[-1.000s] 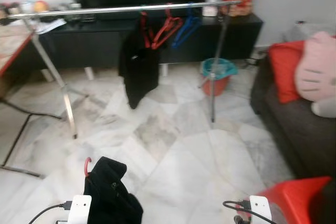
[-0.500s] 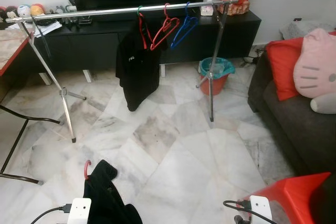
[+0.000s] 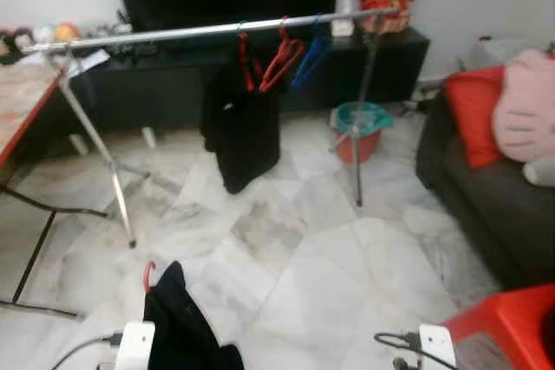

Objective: Hang hanger

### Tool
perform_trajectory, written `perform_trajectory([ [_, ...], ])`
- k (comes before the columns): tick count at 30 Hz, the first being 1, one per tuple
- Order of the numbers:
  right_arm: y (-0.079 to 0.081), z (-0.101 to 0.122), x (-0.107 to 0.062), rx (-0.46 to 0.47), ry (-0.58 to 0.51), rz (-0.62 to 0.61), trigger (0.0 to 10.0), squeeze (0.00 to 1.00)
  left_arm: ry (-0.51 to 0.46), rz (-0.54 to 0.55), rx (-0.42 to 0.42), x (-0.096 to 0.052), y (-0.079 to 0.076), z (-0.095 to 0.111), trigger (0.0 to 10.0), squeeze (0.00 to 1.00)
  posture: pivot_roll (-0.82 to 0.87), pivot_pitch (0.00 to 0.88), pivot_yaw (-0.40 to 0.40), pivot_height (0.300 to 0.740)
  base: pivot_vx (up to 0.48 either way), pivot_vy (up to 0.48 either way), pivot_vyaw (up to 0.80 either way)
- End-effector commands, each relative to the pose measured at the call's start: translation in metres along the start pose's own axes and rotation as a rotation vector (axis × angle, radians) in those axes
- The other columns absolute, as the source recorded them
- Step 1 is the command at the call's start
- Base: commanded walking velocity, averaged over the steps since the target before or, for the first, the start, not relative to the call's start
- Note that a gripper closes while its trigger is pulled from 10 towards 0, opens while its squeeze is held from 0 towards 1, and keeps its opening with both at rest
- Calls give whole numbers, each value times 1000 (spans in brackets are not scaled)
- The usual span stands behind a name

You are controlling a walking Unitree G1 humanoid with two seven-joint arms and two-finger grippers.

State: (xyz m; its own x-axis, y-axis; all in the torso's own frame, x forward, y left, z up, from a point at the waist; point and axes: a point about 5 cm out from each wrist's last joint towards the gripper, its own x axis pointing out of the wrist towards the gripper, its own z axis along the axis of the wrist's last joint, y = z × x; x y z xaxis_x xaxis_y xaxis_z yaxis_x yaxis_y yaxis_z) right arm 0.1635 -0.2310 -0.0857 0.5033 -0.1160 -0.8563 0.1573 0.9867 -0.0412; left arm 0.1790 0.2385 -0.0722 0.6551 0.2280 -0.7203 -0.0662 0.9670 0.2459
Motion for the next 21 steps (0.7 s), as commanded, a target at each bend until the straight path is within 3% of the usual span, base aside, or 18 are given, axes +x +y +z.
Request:
perform_trajectory([
  [1,10,2,1,15,-7,22,10000,0,17,23,6,-1,8,-5,10000,0,102,0,17,740,0,240,0],
  [5,9,2,1,22,-7,18,10000,0,6,18,14,-1,8,-3,10000,0,99,0,18,740,0,0,0],
  [10,9,4,1,11,-18,17,10000,0,-76,14,23,3,11,17,10000,0,103,0,13,740,0,0,0],
  [14,8,6,1,17,-32,12,10000,0,-272,21,74,7,20,63,10000,0,109,0,12,740,0,0,0],
  [17,9,6,1,20,-33,11,10000,0,-352,31,67,7,26,83,10000,0,110,0,15,740,0,0,0],
  [20,9,6,1,21,-33,11,10000,0,-378,32,69,6,27,90,10000,0,114,0,16,740,0,0,0],
  [21,9,7,2,23,-33,14,10000,0,-430,29,81,5,28,101,10000,0,108,0,20,740,0,0,0],
])
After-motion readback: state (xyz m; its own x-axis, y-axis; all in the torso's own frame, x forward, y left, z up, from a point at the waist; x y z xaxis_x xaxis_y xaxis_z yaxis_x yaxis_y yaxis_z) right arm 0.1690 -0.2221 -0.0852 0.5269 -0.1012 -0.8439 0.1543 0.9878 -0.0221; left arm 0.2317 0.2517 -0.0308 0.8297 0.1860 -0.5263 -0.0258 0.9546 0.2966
